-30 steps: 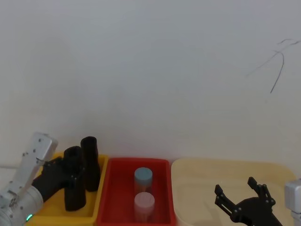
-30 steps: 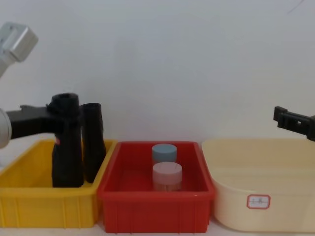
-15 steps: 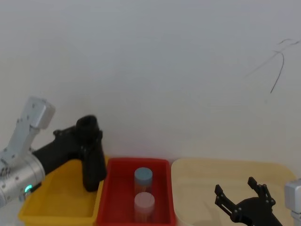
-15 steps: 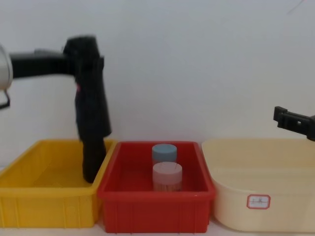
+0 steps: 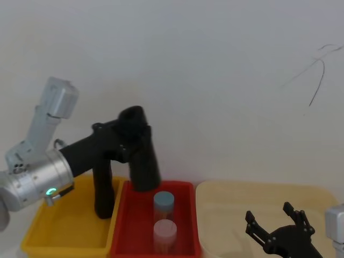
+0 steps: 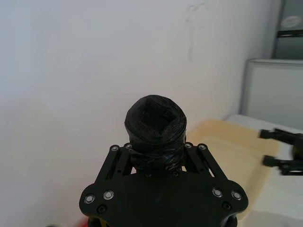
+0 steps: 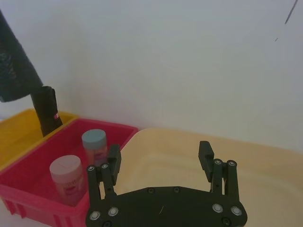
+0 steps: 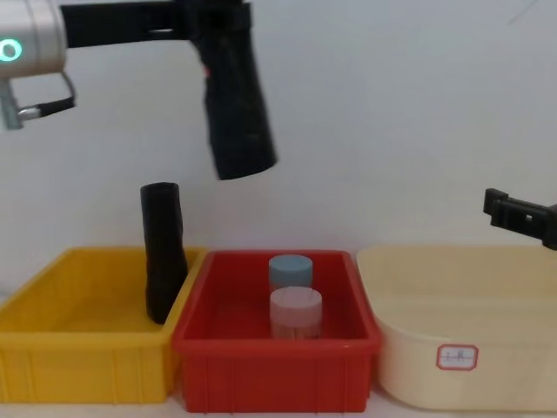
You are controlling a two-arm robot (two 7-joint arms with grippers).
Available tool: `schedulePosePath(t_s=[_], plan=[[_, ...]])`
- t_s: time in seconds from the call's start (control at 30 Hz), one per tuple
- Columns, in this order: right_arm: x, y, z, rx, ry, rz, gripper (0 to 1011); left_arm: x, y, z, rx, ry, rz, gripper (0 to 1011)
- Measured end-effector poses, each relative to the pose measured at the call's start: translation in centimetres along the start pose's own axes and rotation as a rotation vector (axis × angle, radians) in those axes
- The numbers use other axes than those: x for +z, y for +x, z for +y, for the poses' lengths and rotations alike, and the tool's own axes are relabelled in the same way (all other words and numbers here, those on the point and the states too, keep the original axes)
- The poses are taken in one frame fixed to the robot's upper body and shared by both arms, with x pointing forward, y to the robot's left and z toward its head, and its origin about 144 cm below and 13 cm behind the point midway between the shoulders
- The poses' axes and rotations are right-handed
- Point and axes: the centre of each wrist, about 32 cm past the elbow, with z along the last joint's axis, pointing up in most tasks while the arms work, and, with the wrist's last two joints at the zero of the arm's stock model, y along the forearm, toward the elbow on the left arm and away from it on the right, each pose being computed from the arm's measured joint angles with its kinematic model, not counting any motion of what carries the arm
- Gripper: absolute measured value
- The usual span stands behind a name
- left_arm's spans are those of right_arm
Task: Pick up the garbage bag with the one hand and transfer it to the other hand.
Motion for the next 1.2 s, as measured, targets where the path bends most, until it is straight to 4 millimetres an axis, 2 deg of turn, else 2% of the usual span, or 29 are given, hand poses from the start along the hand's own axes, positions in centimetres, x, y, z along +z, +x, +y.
schedulePosePath(t_s=[0.47, 0.8, 1.2], plan=[[0.0, 0.0, 0.0, 0.002, 0.001, 0.0, 1002, -1.4, -2.5, -4.2, -0.208, 0.041, 0.064, 394], [0.8, 0.5, -0.3, 0.078, -0.006, -0.003, 1001, -2.1, -3.5, -5.5, -0.272, 0.062, 0.081, 394], [2.1, 1.4, -0.9, 0.227, -0.045, -0.021, 1001, -2.4, -4.1, -6.1, -0.303, 0.073, 0.089, 394]])
